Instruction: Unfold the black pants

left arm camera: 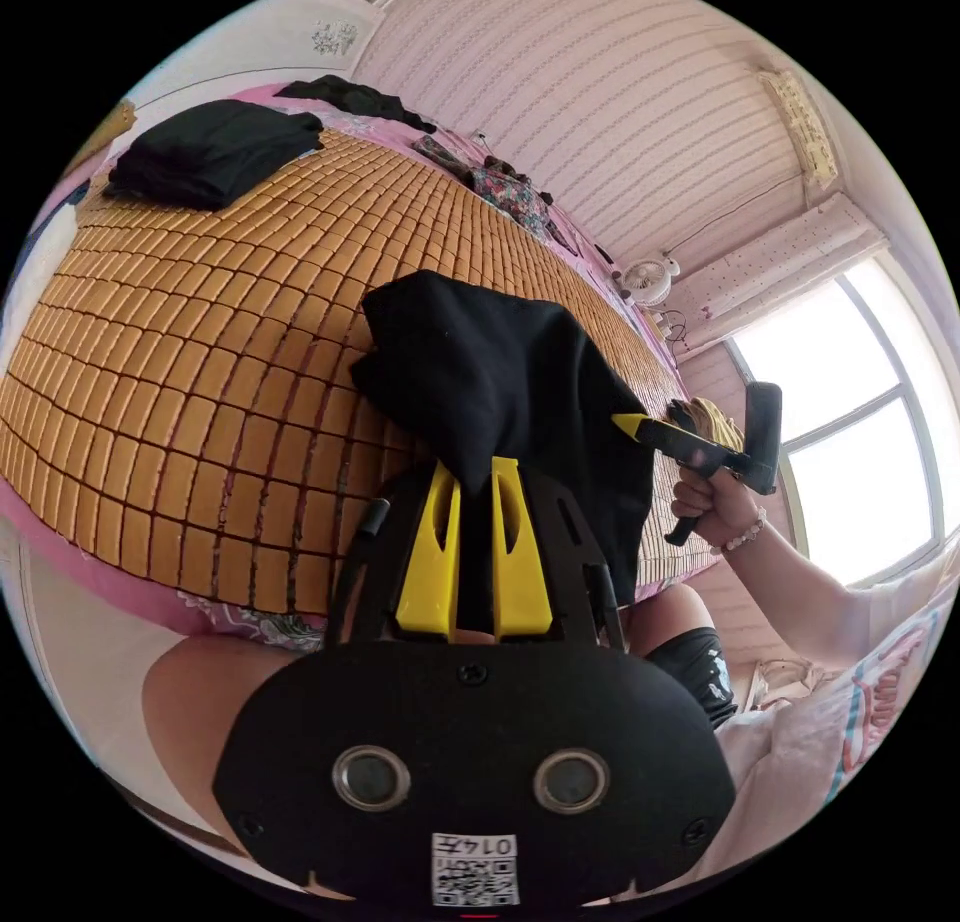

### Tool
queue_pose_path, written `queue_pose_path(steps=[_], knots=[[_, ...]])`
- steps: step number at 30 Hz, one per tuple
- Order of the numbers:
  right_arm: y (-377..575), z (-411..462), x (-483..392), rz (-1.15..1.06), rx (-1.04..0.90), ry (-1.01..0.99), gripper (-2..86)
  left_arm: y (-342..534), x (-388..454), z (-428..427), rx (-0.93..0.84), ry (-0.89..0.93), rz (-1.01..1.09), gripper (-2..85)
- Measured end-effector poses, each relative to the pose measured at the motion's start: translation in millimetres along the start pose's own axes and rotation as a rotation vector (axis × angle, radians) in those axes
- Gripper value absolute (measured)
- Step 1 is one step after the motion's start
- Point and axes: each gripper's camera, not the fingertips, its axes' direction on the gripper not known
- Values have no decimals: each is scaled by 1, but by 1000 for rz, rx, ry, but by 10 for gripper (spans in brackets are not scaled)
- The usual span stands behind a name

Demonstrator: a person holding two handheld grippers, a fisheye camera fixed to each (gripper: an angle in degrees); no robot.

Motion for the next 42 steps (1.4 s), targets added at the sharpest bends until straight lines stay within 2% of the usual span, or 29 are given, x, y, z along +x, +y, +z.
queue_pose_path(steps=[6,8,11,13,15,18,20,24,26,27,29,35,38,42], knots=[[-123,23,-63,-325,8,-34,26,-21,-6,-54,278,-106,-29,42],[-192,25,-89,-426,24,-20,35,-42,-8,-72,367,-145,-18,45],[-294,32,-122,-461,39,4,55,-90,-8,-99,504,-249,-8,51],[-351,40,-129,-370,38,10,68,-129,-20,-114,593,-363,-143,56],[-384,49,-127,-293,26,62,80,-151,-36,-114,574,-419,-250,60],[-372,54,-115,-256,7,132,84,-159,-60,-92,390,-385,-310,66],[-315,45,-95,-309,-17,132,78,-145,-58,-77,341,-385,-267,69],[-162,13,-48,-323,-102,169,68,-90,-35,-39,234,-198,-182,51],[-35,-24,-12,-202,-173,277,65,-62,-15,-24,196,-136,-140,39],[-4,-37,-4,-155,-192,306,66,-44,2,-16,180,-112,-103,31],[114,-98,13,61,-213,435,66,-24,32,-7,163,-86,-31,19],[327,-255,6,557,2,658,71,3,143,36,67,2,201,33],[387,-289,-4,645,133,659,85,10,201,67,-10,108,298,47],[428,-296,-7,642,219,644,101,23,291,112,-140,235,562,65]])
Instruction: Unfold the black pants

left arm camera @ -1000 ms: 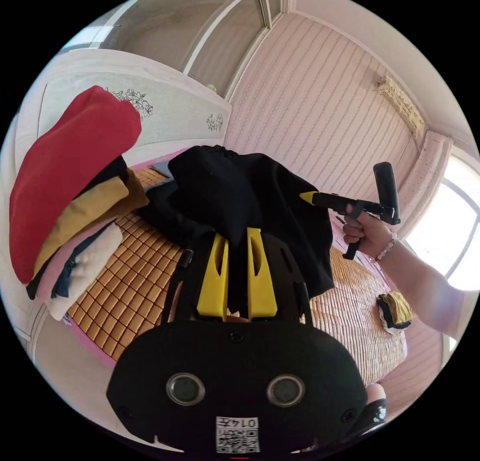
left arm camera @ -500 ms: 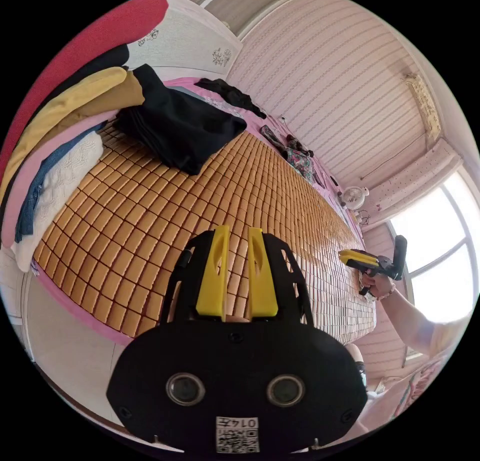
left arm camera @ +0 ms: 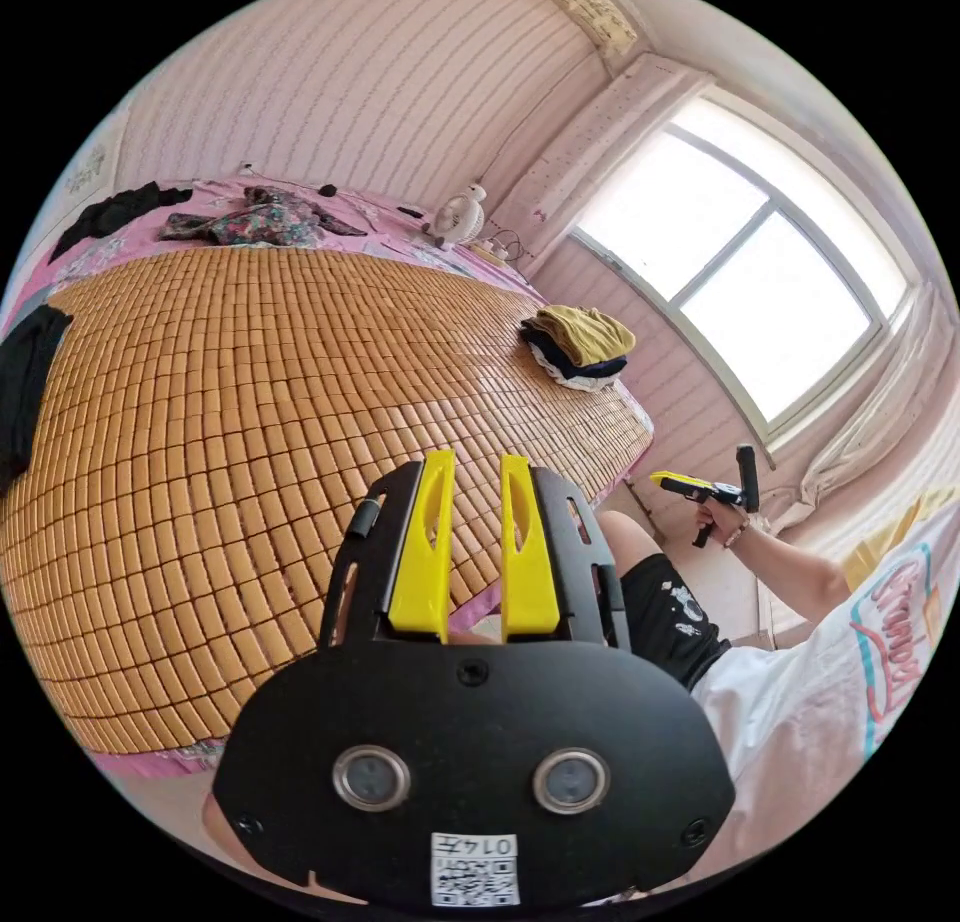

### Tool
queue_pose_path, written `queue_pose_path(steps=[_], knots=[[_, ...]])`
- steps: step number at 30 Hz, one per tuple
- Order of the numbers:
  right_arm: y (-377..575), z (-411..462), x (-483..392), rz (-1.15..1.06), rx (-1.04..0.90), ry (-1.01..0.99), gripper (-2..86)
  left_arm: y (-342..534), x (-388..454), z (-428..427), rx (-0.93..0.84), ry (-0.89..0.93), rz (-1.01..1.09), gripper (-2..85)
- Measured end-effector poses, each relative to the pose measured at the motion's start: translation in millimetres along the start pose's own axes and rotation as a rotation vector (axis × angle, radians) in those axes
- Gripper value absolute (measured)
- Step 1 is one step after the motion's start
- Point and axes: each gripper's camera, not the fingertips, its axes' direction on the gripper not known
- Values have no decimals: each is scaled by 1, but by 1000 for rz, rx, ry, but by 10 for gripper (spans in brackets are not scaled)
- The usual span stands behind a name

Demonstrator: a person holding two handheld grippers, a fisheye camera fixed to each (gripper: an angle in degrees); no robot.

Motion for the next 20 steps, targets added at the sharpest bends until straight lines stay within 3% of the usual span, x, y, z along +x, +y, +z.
queue_pose_path(steps=[4,12,17,20], knots=[[15,7,21,17,83,-117,109,-42,63,60,-92,15,198,83],[-52,-11,86,1,269,-153,116,-145,135,190,-166,57,321,94],[-109,-25,175,216,462,-76,122,-213,179,276,-154,46,356,91],[-139,-18,215,281,439,-51,117,-243,199,325,-117,100,306,84]])
